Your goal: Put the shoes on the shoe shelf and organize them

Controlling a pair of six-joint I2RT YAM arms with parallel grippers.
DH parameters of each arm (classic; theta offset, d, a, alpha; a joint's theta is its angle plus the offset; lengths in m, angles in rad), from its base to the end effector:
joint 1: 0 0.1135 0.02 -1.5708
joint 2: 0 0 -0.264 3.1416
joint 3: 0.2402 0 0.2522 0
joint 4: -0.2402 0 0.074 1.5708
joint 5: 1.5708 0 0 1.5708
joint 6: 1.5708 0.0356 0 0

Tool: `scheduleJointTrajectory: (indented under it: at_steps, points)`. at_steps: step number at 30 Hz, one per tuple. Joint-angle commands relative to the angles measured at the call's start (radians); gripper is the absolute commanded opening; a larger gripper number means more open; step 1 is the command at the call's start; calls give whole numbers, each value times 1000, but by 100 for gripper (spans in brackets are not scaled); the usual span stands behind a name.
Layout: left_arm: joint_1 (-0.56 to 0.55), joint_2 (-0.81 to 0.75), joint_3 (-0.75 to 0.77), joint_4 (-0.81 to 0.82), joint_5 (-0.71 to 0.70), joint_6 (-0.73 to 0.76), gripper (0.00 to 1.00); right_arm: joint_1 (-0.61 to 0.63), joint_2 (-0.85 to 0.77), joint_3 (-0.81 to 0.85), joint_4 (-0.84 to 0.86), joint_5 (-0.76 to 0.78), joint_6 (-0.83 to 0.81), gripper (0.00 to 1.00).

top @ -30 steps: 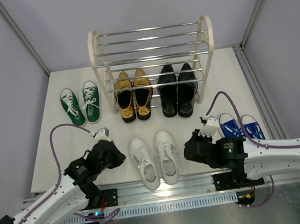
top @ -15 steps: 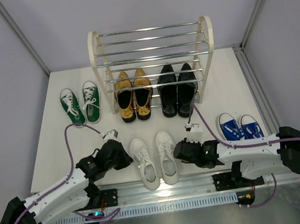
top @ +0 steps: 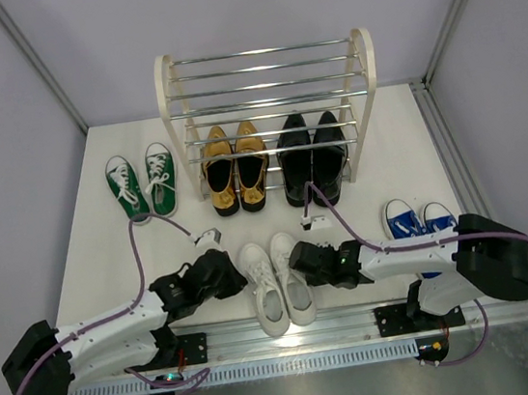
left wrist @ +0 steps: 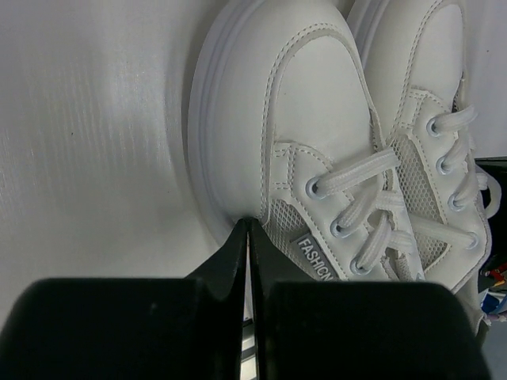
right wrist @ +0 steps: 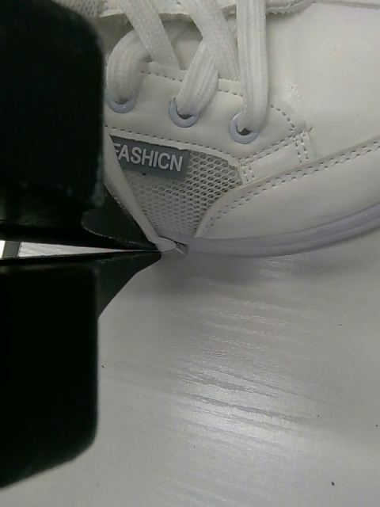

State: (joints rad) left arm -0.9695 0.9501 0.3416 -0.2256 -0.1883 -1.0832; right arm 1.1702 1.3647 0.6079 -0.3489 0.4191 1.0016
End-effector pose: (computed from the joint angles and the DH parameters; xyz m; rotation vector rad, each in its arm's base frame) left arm 0.1045 -0.1405 0.1567 -0.2344 2.5057 -0.7073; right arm 0.1042 0.2089 0.1521 -0.0866 2.5484 0.2812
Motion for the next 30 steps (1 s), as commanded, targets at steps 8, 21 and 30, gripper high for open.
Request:
scheduleJointTrajectory:
  at_steps: [8, 21, 30]
  points:
    - [-26, -158, 96, -118, -150, -6, 0, -36, -102, 200, -471, 349, 177, 59]
    - [-26, -430, 178, -458, -302, -15, 12, 178, -149, 363, -268, 76, -163, 80]
    - [-26, -459, 223, -529, -355, 6, 14, 235, -43, 363, -223, 6, -118, 78]
